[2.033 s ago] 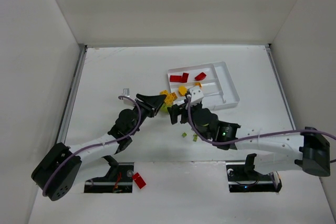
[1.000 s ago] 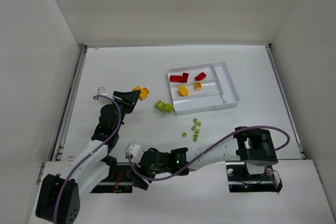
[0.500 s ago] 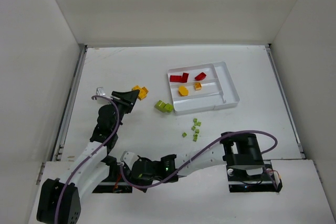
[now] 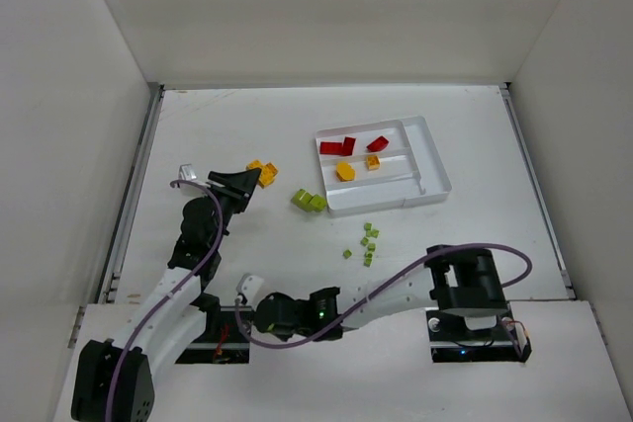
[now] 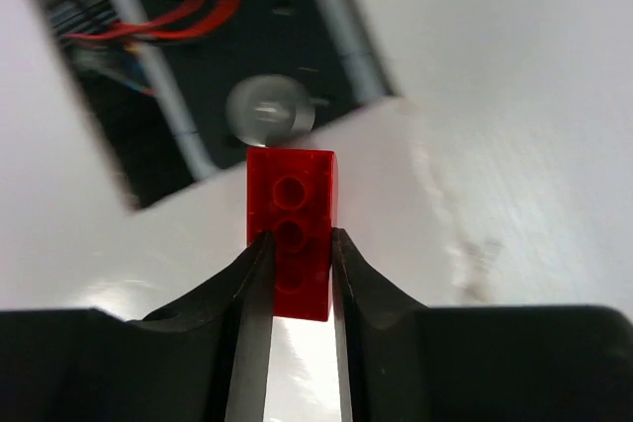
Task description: Sort the legos into containers by color
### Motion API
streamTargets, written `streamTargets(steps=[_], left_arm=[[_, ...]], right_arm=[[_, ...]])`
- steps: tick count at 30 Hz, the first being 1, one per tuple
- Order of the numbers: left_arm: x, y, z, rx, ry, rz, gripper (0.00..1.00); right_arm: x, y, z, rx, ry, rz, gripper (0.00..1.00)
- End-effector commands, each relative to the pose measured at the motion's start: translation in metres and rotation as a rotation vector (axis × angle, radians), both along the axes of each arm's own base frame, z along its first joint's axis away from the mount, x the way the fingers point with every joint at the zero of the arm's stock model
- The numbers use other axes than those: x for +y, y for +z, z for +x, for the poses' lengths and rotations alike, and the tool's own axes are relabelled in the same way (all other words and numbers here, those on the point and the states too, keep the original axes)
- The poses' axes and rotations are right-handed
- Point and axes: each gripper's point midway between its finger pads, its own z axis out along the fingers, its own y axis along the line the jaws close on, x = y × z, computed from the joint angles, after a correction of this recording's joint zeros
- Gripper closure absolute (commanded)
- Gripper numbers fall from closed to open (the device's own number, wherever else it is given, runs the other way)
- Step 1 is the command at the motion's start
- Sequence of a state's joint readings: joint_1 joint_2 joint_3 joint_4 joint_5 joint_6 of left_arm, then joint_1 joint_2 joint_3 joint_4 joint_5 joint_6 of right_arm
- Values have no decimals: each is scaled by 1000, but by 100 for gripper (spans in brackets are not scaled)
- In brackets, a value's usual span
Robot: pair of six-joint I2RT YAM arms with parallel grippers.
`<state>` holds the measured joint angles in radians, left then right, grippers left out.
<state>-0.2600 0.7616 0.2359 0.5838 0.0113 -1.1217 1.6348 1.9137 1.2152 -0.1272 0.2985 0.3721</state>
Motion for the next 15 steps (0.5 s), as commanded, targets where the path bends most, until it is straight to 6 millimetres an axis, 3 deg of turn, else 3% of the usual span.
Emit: streamTargets(steps=[1,6,15], left_arm=[[0,14,1,-62,-8,2,73],[2,12,0,-60,-4,8,73],[-26,10,-16,-75,-127,-13,73]], right_arm=[[-22,29,47,-77,-129,38,78],[-58,53,110,-96,-295,105,76],[-135,83,299,-162,-782,258,76]])
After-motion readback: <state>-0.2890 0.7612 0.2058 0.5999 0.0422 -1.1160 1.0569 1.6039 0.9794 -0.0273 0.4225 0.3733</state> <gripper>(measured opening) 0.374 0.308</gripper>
